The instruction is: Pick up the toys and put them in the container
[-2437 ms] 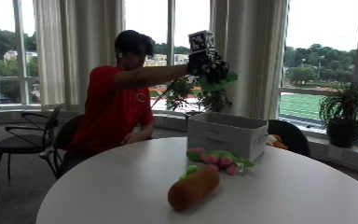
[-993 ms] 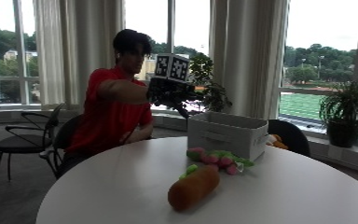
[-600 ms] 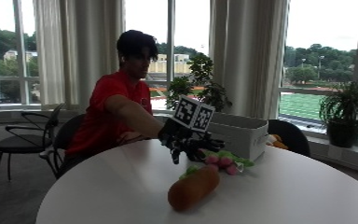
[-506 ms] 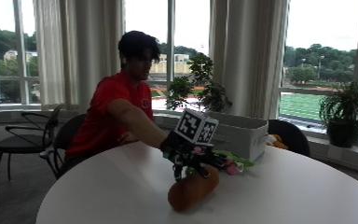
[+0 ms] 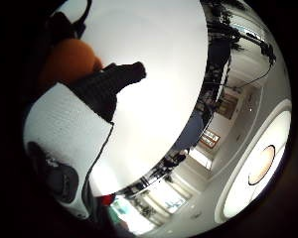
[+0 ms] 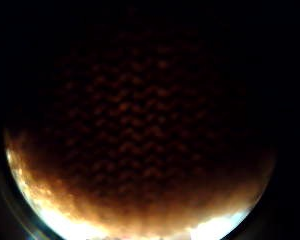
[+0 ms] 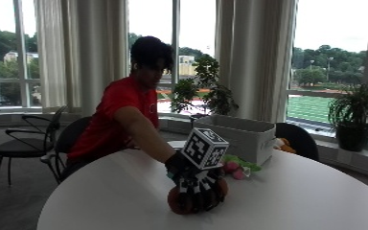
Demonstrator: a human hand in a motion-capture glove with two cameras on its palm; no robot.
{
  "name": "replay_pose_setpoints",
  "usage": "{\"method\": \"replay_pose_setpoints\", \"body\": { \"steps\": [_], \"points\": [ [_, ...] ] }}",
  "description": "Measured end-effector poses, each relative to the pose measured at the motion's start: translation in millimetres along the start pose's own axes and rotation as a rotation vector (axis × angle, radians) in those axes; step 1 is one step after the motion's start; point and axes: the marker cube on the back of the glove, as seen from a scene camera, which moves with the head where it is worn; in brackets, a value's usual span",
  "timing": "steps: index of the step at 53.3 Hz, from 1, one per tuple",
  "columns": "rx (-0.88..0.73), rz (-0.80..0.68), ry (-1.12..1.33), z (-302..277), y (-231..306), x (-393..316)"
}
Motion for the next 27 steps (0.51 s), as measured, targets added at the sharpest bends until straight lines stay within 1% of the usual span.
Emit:
{"method": "replay_pose_setpoints", "body": {
  "steps": [8, 14, 19, 27],
  "points": [
    [0.195, 0.032, -0.067, 8.0, 4.7, -2.2],
    [0.327, 0.041, -0.063, 11.3, 12.6, -7.1],
    [0.373, 0.038, -0.03, 7.8, 24.3, -11.1],
    [0.381, -0.006, 0.046, -6.9, 58.0, -31.0]
  ]
}}
